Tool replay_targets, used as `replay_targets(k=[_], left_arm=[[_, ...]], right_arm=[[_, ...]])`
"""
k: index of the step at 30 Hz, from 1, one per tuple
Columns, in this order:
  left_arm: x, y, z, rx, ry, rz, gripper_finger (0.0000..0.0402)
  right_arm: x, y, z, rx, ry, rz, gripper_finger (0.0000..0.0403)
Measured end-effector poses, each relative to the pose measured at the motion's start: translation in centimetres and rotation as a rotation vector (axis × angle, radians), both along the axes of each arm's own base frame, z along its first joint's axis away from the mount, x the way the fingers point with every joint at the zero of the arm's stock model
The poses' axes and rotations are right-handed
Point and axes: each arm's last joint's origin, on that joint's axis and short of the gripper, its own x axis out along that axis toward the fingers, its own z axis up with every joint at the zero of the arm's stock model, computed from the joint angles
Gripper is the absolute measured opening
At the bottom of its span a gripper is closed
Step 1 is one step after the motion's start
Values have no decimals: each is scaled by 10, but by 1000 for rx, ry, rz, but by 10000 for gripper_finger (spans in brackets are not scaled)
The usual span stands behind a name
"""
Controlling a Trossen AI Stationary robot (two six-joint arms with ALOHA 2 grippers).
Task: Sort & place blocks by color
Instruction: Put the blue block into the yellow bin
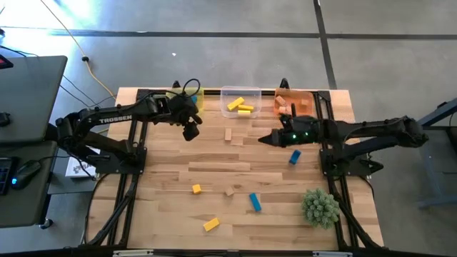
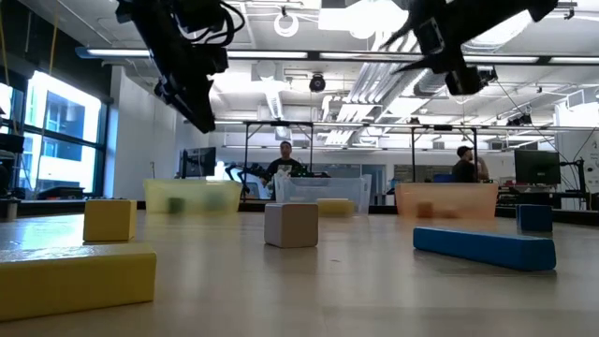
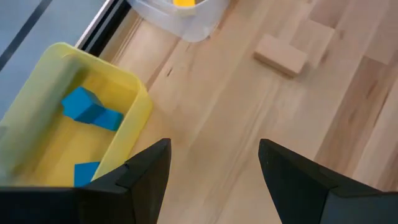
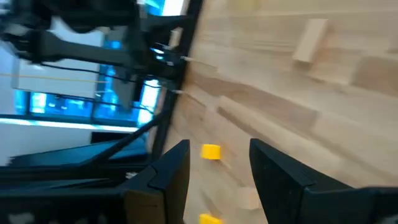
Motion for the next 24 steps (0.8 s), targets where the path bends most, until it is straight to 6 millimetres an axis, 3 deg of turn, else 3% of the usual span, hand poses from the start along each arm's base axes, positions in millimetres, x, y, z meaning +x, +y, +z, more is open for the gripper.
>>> replay_targets(k=[8, 13, 24], left_arm=[[4, -8, 0, -11, -12, -11, 232], [7, -14, 0, -41, -35, 18, 232], [11, -26, -1, -48, -26, -29, 232]], right_arm=[[4, 39, 12, -26, -128, -22, 154], [19, 59, 33, -84, -130, 18, 153], [61, 90, 41, -115, 295, 113, 153]])
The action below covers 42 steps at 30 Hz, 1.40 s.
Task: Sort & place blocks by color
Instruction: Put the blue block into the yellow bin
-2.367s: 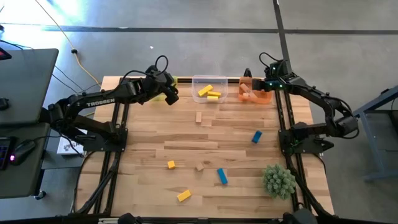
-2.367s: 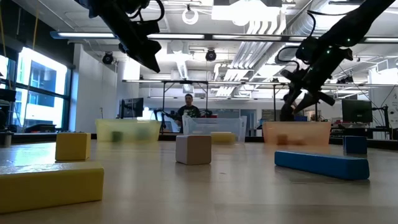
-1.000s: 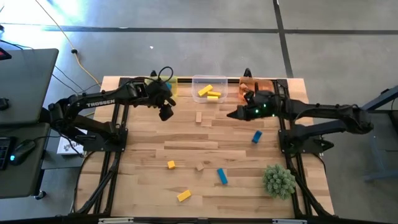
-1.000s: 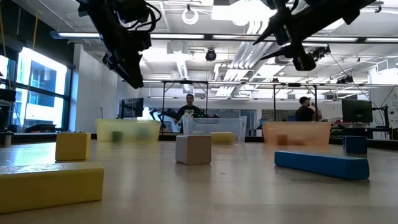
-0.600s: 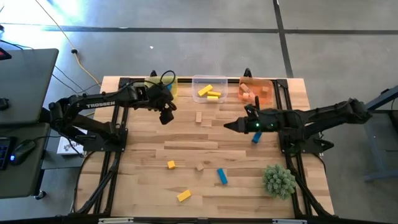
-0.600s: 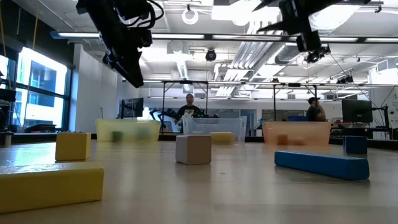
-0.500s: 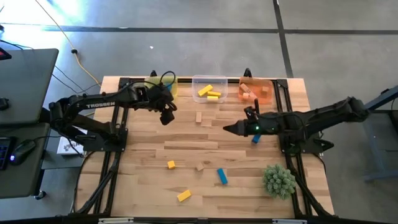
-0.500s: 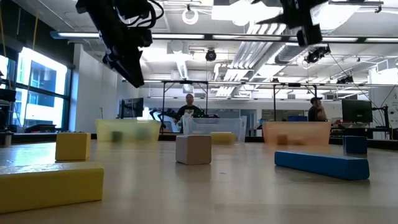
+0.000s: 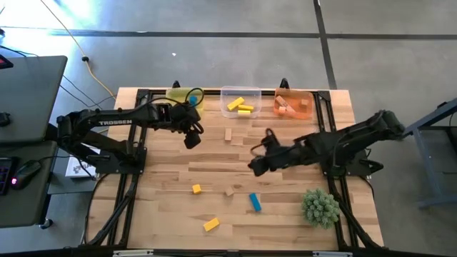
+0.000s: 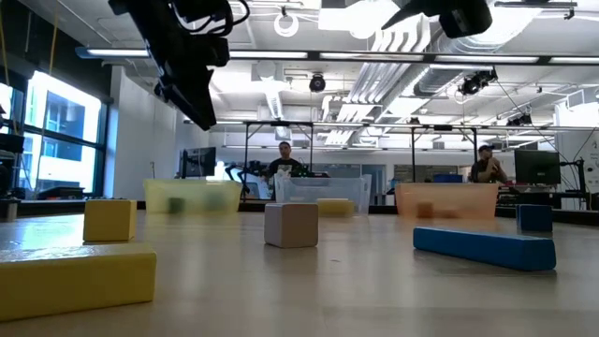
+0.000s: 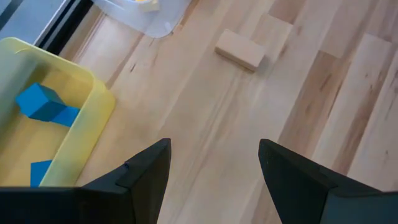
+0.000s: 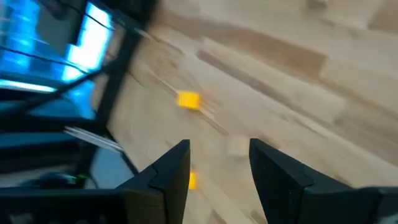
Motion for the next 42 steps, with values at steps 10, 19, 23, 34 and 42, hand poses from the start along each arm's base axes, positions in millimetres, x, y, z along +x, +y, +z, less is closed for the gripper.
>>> replay_targets(k=[10, 19, 23, 34, 42], left_arm=[[2, -4, 0, 1, 0, -16, 232], [2, -3, 0, -5, -9, -1, 232], [2, -4, 0, -13, -16, 15, 232], [2, -4, 0, -14, -14, 15, 232], [2, -4, 0, -14, -14, 15, 232]], right_arm=[[31, 35, -23, 41, 364, 57, 153], [45, 64, -59, 43, 495, 135, 153], [46, 73, -73, 40, 559, 157, 154], [51, 94, -106, 13, 628, 161, 154], [57, 100, -127, 17, 677, 168, 155]])
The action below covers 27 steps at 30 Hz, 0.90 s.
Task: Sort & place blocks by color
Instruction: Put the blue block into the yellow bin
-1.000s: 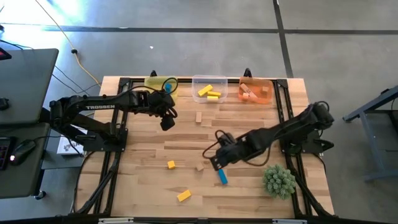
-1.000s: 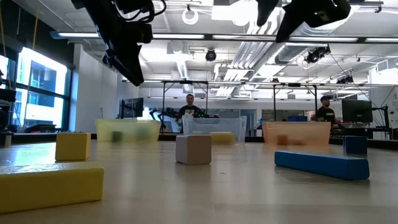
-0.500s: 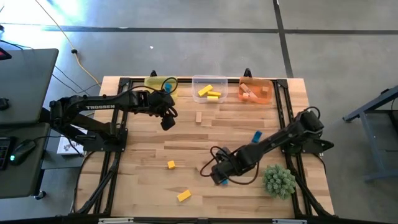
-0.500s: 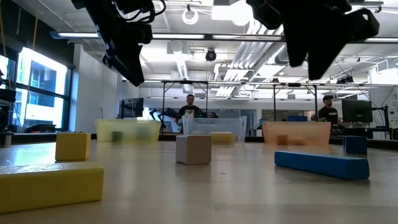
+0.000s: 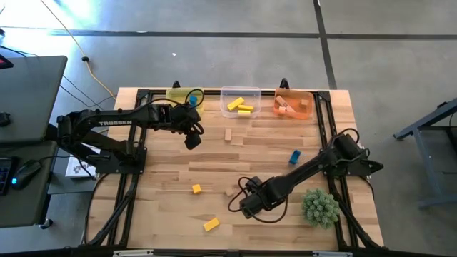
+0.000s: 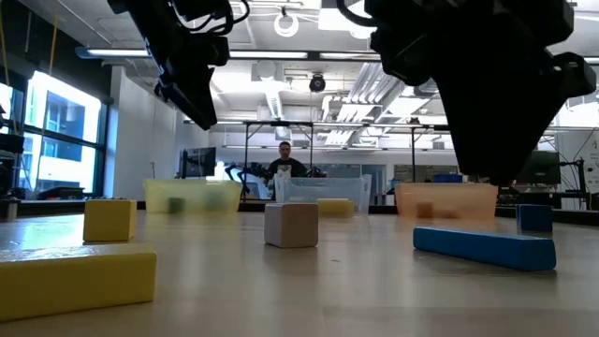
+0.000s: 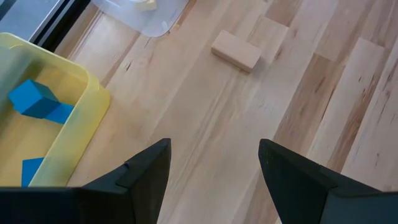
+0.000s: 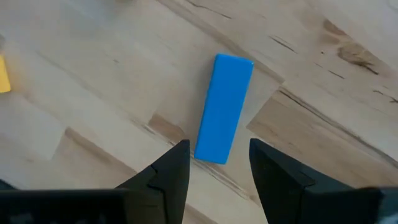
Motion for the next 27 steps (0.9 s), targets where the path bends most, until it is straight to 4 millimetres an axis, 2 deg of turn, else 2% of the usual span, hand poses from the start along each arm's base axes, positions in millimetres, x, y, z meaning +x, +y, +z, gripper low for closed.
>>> replay_targets(k=[11, 20, 27], left_arm=[[0, 0, 0, 2, -6, 0, 232], [0, 0, 0, 2, -6, 0, 232], [1, 0, 0, 2, -6, 0, 232]], right_arm=[[4, 2, -7, 0, -8, 28, 157], [1, 0, -26, 19, -26, -25, 213], [-4, -2, -38, 32, -22, -29, 220]])
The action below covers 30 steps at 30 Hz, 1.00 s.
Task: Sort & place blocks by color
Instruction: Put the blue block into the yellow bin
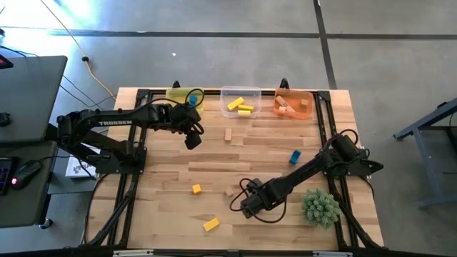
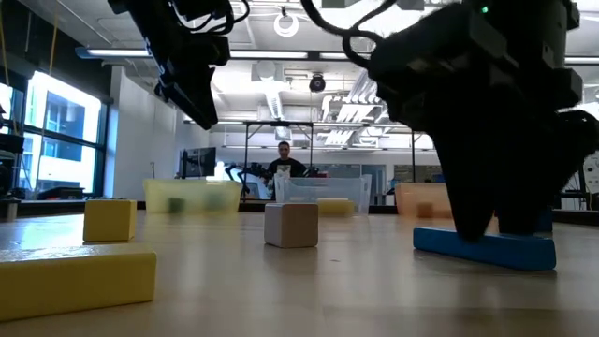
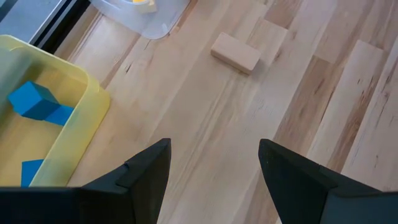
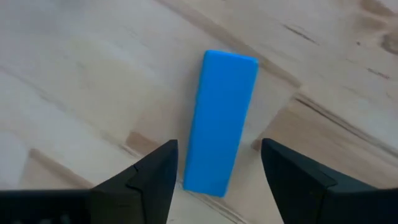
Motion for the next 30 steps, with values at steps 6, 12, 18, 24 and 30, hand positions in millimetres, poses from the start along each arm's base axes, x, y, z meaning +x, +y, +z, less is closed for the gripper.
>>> replay_targets(k=[6, 12, 18, 24, 30], left_arm=[[0, 0, 0, 1, -1, 1, 232], [-1, 0, 0, -37, -18, 67, 232], [-1, 2, 0, -92, -78, 183, 232], [0, 3, 1, -70, -72, 142, 232], [1, 2, 1, -99, -80, 126, 232]], right_arm=[[-5, -2, -8, 28, 24, -23, 219], [-9, -5, -11, 18, 46, -25, 159], [-8, -8, -11, -9, 41, -38, 70], [-7, -12, -12, -14, 53, -9, 70], [-5, -19, -5, -14, 33, 17, 70]])
